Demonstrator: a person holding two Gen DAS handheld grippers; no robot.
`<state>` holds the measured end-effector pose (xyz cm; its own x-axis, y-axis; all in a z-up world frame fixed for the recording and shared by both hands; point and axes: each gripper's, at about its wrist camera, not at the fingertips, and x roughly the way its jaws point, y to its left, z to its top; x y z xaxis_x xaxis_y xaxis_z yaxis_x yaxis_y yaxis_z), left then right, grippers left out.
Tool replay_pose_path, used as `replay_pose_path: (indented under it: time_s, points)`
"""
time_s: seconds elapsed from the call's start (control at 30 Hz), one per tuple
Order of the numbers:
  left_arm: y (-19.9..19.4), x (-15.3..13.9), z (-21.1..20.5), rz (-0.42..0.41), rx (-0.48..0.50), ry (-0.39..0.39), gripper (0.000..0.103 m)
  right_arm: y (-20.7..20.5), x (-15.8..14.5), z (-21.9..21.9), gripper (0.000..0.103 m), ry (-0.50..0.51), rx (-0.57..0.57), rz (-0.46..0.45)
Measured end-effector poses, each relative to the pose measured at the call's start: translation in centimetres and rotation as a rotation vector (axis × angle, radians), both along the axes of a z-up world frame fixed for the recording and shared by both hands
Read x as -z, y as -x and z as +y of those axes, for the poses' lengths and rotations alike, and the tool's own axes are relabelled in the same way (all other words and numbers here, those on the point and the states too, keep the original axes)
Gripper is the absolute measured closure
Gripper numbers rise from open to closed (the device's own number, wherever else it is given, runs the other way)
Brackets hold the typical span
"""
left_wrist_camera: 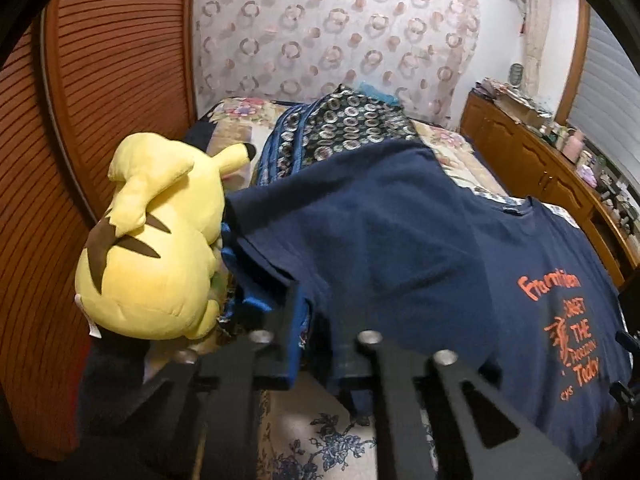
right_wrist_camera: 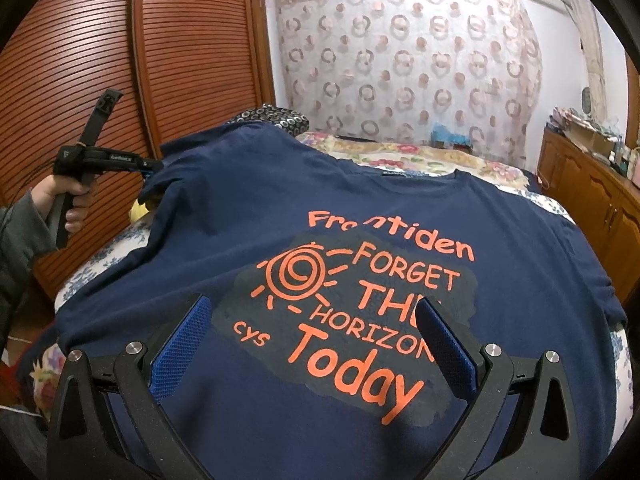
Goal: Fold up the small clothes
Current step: 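Grasp the T-shirt side edge with the left tool and lift it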
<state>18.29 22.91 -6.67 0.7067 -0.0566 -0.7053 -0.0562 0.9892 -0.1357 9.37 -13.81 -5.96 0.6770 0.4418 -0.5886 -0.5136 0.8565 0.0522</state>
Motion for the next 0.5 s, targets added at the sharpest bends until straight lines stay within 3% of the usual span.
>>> replay_pose_path:
  time_s: [0.3,0.47,0.5]
  points:
    - [1.5,-4.0,-1.2,-0.101,0.038,-0.032,0.103,-0.1,0.0,-0.4,0.000,-0.014,0.005,0.007]
    - [1.0,-4.6,-1.8,-0.086,0.036,-0.098,0.103,-0.1,0.0,-0.4,0.000,-0.015,0.004,0.009]
    - [0.6,-4.3,-1.6,-0.059,0.027,-0.099,0.097,-0.1,0.0,-0.4,0.000,-0.014,0.005,0.009]
